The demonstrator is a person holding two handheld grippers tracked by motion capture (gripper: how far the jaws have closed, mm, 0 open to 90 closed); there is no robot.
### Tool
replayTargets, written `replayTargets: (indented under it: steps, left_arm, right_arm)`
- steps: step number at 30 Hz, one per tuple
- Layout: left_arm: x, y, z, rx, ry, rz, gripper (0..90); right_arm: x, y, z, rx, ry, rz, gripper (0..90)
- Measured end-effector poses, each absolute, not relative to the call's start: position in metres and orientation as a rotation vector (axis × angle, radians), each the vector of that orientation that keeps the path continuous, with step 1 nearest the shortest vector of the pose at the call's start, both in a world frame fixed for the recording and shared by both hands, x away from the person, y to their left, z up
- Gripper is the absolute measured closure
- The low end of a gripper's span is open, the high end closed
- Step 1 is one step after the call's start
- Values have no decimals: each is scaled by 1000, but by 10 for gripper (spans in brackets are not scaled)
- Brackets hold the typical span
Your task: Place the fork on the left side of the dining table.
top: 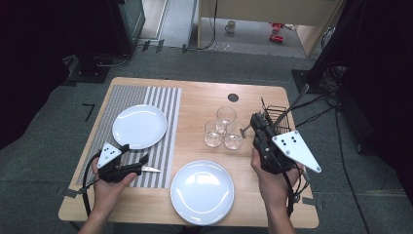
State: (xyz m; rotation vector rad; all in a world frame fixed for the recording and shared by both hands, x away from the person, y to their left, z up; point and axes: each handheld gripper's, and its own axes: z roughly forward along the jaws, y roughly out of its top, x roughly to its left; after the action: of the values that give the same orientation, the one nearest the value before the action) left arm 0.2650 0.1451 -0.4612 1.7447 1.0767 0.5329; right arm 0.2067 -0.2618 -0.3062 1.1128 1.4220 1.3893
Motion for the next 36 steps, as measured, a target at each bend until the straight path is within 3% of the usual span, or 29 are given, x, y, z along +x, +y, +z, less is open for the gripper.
replayTargets:
  steps: [36]
  left_arm:
    - [268, 84, -436, 1752, 918, 495, 169]
  right_arm:
    - [209, -219, -311, 1064, 1494, 1472, 876]
